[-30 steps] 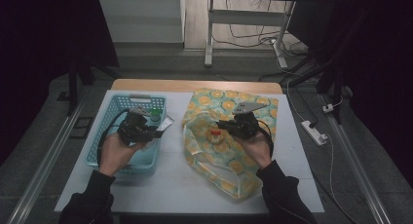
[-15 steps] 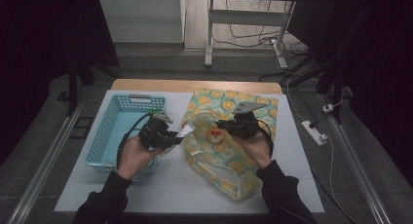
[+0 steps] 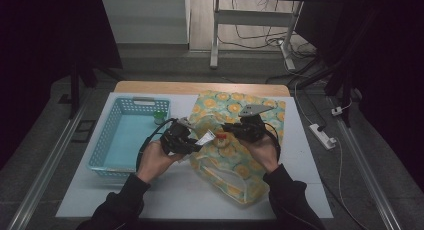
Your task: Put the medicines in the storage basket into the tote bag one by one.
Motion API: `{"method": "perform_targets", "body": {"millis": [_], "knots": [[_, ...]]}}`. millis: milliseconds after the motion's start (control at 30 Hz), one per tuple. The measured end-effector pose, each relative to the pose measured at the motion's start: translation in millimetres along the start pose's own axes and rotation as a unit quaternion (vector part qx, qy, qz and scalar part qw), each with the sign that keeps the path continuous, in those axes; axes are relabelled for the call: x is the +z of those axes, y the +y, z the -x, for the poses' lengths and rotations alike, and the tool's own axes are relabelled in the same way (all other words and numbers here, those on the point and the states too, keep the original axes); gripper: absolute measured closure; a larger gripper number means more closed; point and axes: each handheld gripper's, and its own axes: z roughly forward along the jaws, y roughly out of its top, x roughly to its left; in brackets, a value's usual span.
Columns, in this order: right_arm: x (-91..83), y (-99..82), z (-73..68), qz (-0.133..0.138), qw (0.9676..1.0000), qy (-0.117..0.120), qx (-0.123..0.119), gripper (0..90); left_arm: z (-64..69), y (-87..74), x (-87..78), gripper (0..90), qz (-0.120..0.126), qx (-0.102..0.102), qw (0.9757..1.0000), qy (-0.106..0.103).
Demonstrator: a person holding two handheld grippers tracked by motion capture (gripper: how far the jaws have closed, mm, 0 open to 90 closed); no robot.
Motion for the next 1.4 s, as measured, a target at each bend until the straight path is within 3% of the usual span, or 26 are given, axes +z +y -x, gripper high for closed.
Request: {"method": "perform_targets", "body": {"millis": [400,933,1400], "knots": [[-0.2,0.9,-1.0,0.001,1.0000,0.001,-0.001,90.0,-2.4,21.3,28.6,71.1,-0.024,-0.007,0.9996,-0.009],[0.2,2.0,-2.0,0.002,1.0000,0.004,-0.001,90.0,-7.3,51.4,49.6,71.1,-0.024,-0.006,0.9997,0.000],[1.1,0.7,0.1,0.000,1.0000,0.001,0.001,90.0,-22.8,62.5,67.8,71.0,-0.012,-0.030,0.9994,0.016]]}}
